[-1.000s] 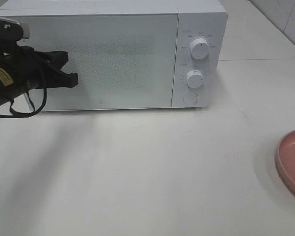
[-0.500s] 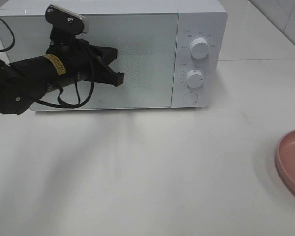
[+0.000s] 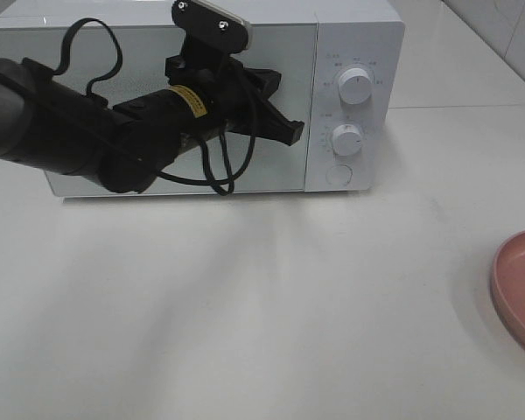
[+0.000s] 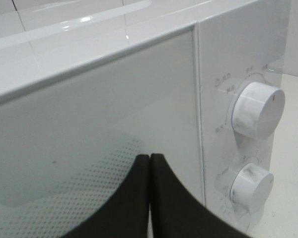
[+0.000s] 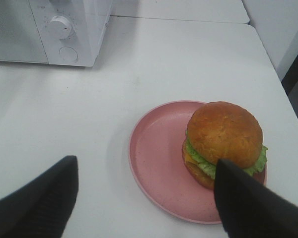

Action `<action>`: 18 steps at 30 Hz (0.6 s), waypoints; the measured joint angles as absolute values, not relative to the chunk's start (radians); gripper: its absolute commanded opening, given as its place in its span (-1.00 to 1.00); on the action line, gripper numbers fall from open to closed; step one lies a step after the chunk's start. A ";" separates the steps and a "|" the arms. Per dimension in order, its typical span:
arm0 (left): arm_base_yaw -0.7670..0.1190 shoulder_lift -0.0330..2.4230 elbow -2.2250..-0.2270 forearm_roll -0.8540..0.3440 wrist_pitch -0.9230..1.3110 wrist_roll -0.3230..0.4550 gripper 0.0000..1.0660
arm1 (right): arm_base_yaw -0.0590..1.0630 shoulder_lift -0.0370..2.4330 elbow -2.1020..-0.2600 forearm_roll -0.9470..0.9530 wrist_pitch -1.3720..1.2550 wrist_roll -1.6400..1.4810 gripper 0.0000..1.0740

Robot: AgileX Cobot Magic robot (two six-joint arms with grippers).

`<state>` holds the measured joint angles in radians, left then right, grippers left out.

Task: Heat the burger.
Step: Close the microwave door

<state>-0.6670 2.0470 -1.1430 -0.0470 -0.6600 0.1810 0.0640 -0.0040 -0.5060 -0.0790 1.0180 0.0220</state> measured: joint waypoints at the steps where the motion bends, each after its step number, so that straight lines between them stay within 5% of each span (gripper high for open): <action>1: -0.667 2.047 -1.143 -0.047 -0.660 0.181 -1.00 | 0.064 -0.004 -0.506 -0.079 1.018 0.022 0.36; 3: -0.727 2.057 -1.185 -0.258 -0.628 0.338 -1.00 | 0.064 -0.004 -0.506 -0.079 1.018 0.022 0.36; 6: -0.761 2.058 -1.209 -0.400 -0.619 0.448 -1.00 | 0.064 -0.004 -0.506 -0.079 1.018 0.022 0.36; 18: -0.824 1.991 -1.249 -0.643 -0.621 0.584 -1.00 | 0.064 -0.004 -0.506 -0.079 1.018 0.022 0.36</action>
<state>-0.8240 1.9910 -1.2490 -0.6430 -0.6210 0.5840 0.0640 -0.0040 -0.5060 -0.0790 1.0180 0.0220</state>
